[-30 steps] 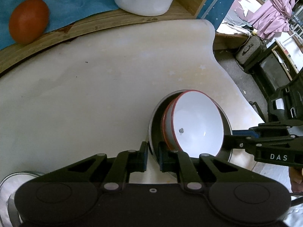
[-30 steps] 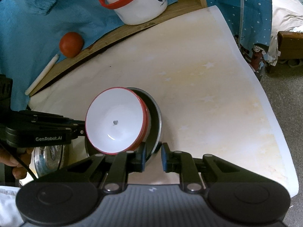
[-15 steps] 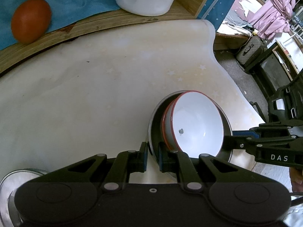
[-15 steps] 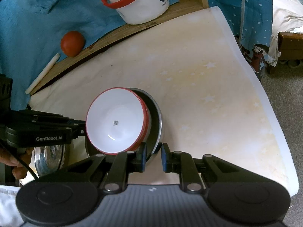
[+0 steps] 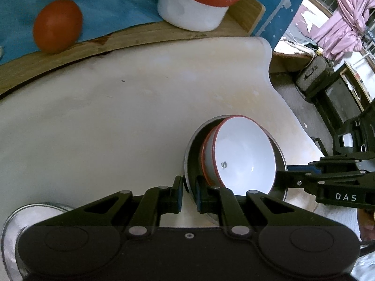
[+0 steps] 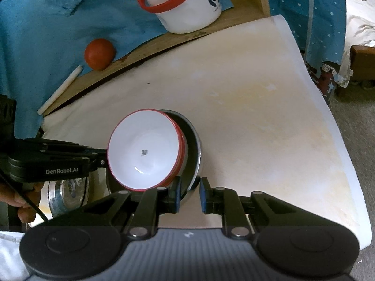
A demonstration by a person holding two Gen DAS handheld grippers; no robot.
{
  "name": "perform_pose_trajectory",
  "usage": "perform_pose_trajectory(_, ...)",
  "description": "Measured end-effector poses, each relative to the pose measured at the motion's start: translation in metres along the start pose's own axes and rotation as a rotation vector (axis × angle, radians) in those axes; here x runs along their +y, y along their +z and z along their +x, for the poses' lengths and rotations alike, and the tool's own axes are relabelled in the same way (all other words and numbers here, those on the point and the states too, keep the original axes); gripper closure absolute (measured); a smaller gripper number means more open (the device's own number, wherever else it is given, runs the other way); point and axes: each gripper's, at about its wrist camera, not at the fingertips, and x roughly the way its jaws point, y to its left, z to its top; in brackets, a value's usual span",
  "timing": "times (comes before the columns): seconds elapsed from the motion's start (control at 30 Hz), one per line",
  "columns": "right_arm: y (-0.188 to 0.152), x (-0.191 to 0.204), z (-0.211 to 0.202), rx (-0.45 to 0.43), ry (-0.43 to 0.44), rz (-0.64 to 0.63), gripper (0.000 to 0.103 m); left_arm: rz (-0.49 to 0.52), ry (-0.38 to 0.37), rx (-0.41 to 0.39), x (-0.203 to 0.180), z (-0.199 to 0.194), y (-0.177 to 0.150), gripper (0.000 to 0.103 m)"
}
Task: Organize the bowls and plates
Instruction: 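Lift the nested bowl stack with both grippers and carry it over the steel plates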
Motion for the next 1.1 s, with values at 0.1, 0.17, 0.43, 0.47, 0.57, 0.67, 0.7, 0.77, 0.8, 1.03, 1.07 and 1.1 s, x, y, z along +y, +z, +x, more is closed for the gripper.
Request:
perform_pose_trajectory(0.1, 0.001, 0.004, 0.000, -0.001, 0.005, -0.010, 0.085, -0.015, 0.004, -0.012, 0.004, -0.005, -0.002, 0.092)
perform_pose_trajectory(0.17, 0.002, 0.008, 0.000, 0.000, 0.009, -0.018, 0.085, -0.022, 0.009, -0.018, 0.006, -0.007, -0.003, 0.092)
perform_pose_trajectory(0.43, 0.011, 0.023, 0.004, 0.010, 0.026, -0.058, 0.085, -0.065, 0.031, -0.046, 0.019, -0.022, -0.009, 0.093)
perform_pose_trajectory(0.47, 0.012, 0.025, 0.005, 0.010, 0.029, -0.064, 0.084, -0.069, 0.035, -0.051, 0.019, -0.024, -0.010, 0.093)
perform_pose_trajectory(0.57, 0.016, 0.032, 0.008, 0.010, 0.040, -0.083, 0.084, -0.090, 0.042, -0.063, 0.024, -0.030, -0.011, 0.093)
perform_pose_trajectory(0.67, 0.019, 0.038, 0.011, 0.013, 0.048, -0.101, 0.084, -0.105, 0.051, -0.071, 0.029, -0.034, -0.014, 0.093)
perform_pose_trajectory(0.7, 0.020, 0.039, 0.011, 0.016, 0.049, -0.105, 0.084, -0.109, 0.054, -0.071, 0.030, -0.035, -0.014, 0.093)
perform_pose_trajectory(0.77, 0.021, 0.042, 0.013, 0.020, 0.053, -0.118, 0.084, -0.119, 0.057, -0.073, 0.033, -0.036, -0.016, 0.093)
perform_pose_trajectory(0.8, 0.022, 0.043, 0.014, 0.022, 0.055, -0.122, 0.084, -0.124, 0.059, -0.074, 0.035, -0.037, -0.016, 0.093)
perform_pose_trajectory(1.03, 0.027, 0.049, 0.015, 0.012, 0.066, -0.147, 0.084, -0.146, 0.072, -0.097, 0.040, -0.043, -0.016, 0.093)
perform_pose_trajectory(1.07, 0.028, 0.051, 0.015, 0.010, 0.068, -0.152, 0.084, -0.150, 0.074, -0.101, 0.041, -0.045, -0.016, 0.093)
perform_pose_trajectory(1.1, 0.029, 0.052, 0.015, 0.009, 0.070, -0.157, 0.084, -0.154, 0.077, -0.105, 0.042, -0.046, -0.016, 0.093)
